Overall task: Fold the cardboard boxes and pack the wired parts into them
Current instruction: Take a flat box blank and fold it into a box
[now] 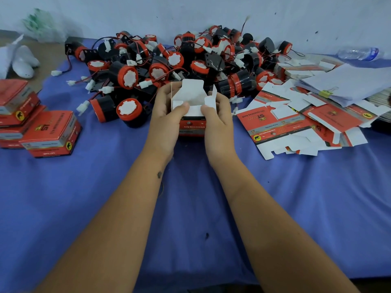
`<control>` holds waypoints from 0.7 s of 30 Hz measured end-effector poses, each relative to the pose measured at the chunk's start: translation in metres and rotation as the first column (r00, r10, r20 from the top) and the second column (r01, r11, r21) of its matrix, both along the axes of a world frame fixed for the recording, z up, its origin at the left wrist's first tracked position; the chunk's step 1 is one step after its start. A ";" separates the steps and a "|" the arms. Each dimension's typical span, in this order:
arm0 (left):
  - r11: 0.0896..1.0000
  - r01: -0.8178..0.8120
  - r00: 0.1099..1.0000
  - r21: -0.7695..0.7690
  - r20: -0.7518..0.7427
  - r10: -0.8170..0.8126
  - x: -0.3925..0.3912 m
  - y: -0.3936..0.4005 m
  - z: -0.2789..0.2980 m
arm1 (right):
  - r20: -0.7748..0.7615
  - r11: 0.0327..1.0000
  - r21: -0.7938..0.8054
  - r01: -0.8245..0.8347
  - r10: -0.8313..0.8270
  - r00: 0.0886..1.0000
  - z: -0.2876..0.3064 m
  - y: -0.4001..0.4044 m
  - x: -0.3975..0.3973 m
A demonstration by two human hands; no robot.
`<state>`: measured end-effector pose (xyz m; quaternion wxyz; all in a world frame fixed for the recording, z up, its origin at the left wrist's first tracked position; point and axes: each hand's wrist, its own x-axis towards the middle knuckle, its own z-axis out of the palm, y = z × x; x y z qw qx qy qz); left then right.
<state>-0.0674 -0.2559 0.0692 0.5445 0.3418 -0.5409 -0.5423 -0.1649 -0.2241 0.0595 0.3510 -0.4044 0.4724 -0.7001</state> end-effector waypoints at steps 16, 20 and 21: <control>0.990 0.143 0.974 0.007 -0.178 -0.139 0.003 -0.010 -0.014 | 0.027 0.986 -0.033 -0.164 0.165 0.986 0.004 0.003 -0.004; 0.986 0.168 0.967 0.022 -0.197 -0.160 0.004 -0.013 -0.012 | 0.052 0.991 -0.013 -0.135 0.135 0.989 0.006 0.002 -0.007; 0.985 0.173 0.966 0.022 -0.197 -0.165 0.004 -0.013 -0.012 | 0.084 0.990 -0.015 -0.138 0.139 0.987 0.006 0.002 -0.007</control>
